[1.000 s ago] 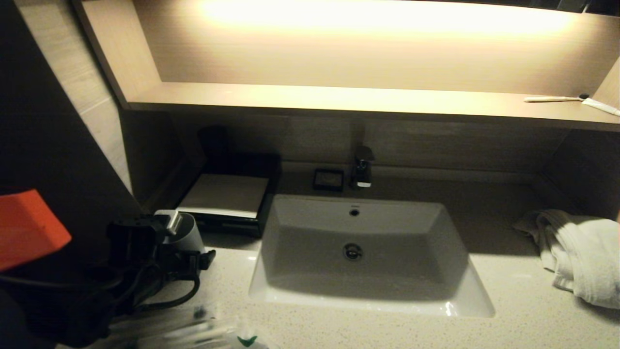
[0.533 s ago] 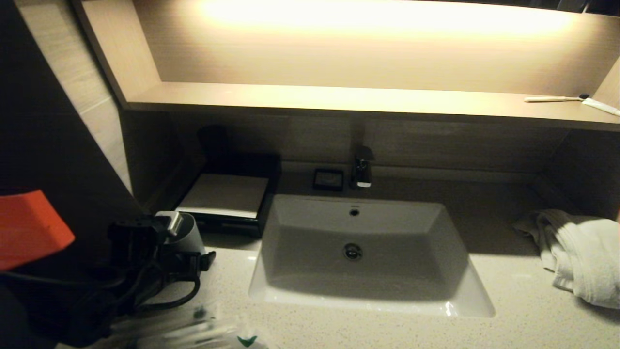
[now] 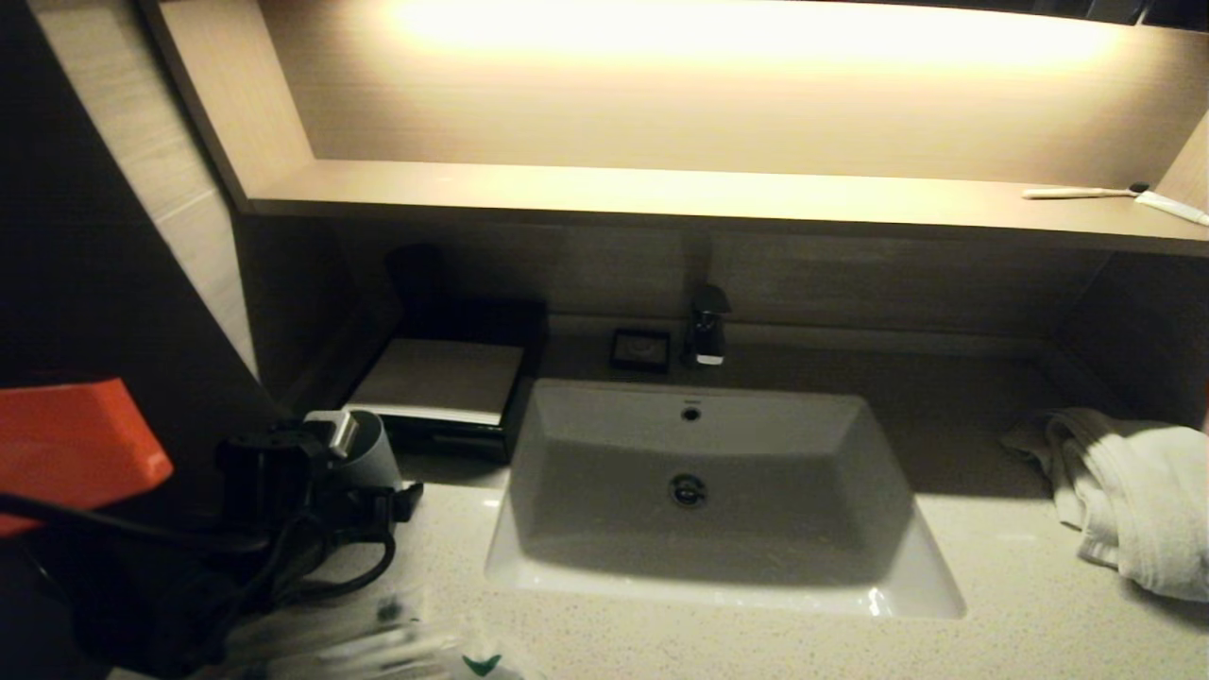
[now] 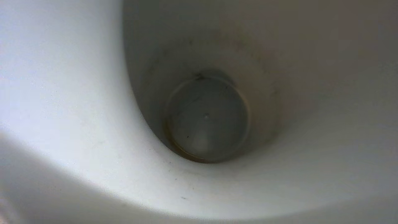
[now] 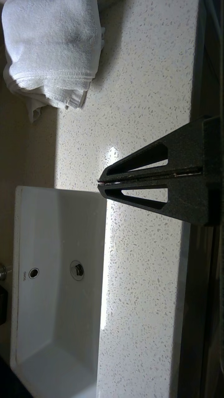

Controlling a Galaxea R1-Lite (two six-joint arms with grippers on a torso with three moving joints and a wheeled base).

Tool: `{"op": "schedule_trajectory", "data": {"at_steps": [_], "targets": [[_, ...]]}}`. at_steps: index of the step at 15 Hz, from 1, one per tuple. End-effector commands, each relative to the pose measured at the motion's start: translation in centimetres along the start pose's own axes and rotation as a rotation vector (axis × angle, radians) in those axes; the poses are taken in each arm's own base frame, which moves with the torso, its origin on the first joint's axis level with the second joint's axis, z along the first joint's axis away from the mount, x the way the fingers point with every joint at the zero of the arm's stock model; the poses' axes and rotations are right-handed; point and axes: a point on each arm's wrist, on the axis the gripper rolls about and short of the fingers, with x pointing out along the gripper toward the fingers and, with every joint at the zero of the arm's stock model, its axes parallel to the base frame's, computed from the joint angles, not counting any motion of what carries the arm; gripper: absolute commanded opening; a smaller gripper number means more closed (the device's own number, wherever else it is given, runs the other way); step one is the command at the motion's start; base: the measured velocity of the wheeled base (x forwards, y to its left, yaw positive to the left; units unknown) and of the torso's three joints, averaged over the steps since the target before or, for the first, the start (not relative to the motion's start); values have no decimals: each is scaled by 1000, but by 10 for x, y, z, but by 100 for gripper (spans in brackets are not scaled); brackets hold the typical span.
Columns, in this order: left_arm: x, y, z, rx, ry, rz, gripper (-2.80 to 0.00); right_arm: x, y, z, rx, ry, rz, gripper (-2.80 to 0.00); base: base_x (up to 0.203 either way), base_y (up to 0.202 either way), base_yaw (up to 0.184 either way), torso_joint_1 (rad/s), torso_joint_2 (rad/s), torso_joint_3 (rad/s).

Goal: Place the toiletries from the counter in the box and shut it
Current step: Pick up the cup

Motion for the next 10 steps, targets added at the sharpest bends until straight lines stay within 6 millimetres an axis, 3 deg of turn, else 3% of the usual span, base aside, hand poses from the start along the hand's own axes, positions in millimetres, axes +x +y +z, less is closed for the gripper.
{"op": "schedule_trajectory", "data": {"at_steps": [1,7,8,10], "targets": [[1,0,0,-1,-2,1,0,0,0,0,0,0,1,-280,0,0,0,0,0,0],[1,0,0,-1,-7,1,0,0,0,0,0,0,1,-280,0,0,0,0,0,0],[1,1,1,-2,-9,2,-280,0,0,0,0,0,1,-280,0,0,0,0,0,0],[1,1,2,-5,-13,4,-280,0,0,0,0,0,1,-280,0,0,0,0,0,0]]}}
